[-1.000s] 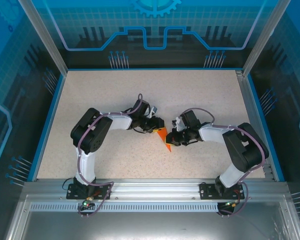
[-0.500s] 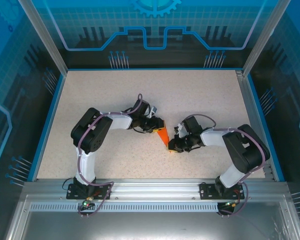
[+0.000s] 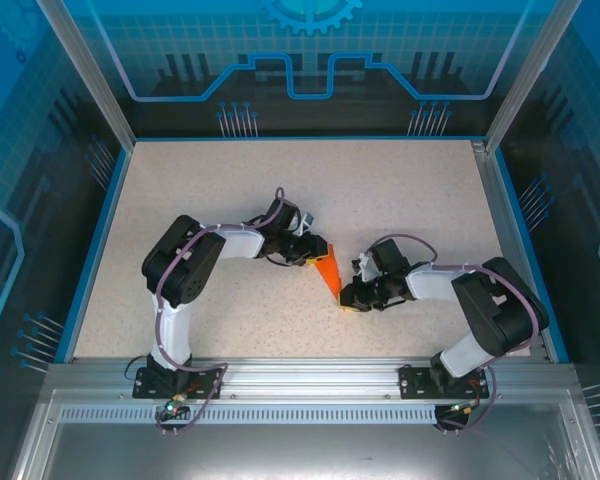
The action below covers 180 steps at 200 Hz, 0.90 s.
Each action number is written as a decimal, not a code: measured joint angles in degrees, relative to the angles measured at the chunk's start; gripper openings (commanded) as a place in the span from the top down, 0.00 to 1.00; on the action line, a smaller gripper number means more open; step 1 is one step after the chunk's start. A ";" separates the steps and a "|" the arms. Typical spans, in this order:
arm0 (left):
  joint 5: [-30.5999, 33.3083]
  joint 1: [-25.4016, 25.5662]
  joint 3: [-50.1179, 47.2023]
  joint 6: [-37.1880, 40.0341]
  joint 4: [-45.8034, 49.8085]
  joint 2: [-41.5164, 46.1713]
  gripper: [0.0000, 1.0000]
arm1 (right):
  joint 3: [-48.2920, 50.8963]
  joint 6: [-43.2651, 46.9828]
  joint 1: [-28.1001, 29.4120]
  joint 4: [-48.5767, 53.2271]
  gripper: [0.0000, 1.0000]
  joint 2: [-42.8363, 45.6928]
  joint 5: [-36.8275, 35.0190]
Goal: Fold a paper plane with a square sheet of paper (pick it up from the middle)
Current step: Fold the wing for the fifth time at the center of the table.
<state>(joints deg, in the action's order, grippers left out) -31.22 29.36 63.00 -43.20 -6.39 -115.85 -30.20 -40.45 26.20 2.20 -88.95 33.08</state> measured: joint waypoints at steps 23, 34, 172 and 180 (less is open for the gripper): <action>-0.61 -0.15 0.22 0.00 0.11 -0.26 0.65 | -0.07 0.11 0.00 0.13 0.91 -0.07 -0.02; -0.81 -0.24 0.28 0.00 0.15 -0.35 0.66 | -0.68 0.31 0.00 1.05 0.90 -0.33 -0.04; -1.01 -0.37 0.98 0.02 1.46 -0.68 0.67 | -0.11 0.76 0.00 4.87 0.87 1.60 0.00; -1.01 -0.37 0.98 0.02 1.46 -0.68 0.68 | -0.13 1.05 0.00 4.96 0.87 1.55 -0.24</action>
<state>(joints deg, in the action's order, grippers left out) -32.23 28.99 63.99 -43.18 -4.93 -116.53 -30.33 -39.40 26.20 7.16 -87.39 32.84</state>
